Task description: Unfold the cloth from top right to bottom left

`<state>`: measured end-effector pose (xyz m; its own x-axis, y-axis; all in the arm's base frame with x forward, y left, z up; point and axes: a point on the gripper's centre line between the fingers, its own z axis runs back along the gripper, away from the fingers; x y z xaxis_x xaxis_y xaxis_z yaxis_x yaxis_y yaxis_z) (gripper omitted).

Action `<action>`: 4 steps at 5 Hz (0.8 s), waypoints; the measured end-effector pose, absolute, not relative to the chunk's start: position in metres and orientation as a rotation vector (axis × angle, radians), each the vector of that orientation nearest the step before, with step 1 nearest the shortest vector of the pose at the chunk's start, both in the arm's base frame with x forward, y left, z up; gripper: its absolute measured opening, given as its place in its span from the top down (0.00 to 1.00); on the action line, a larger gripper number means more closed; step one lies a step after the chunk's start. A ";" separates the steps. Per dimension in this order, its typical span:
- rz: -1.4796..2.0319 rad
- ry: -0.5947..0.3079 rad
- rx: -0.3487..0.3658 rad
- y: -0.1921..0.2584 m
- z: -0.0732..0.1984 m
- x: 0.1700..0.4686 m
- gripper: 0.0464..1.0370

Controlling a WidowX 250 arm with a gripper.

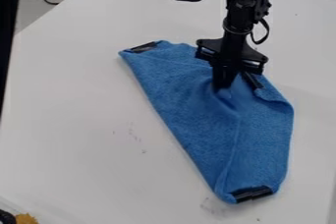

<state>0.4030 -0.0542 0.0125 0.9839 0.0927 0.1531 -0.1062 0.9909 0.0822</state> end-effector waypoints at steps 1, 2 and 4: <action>0.104 -0.156 0.093 -0.054 0.013 0.404 0.99; 0.105 -0.202 0.120 -0.055 0.034 0.403 0.99; 0.241 -0.341 0.151 -0.040 0.092 0.367 0.99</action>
<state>0.3673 -0.0397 0.0916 0.9142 0.2079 0.3478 -0.2586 0.9602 0.1059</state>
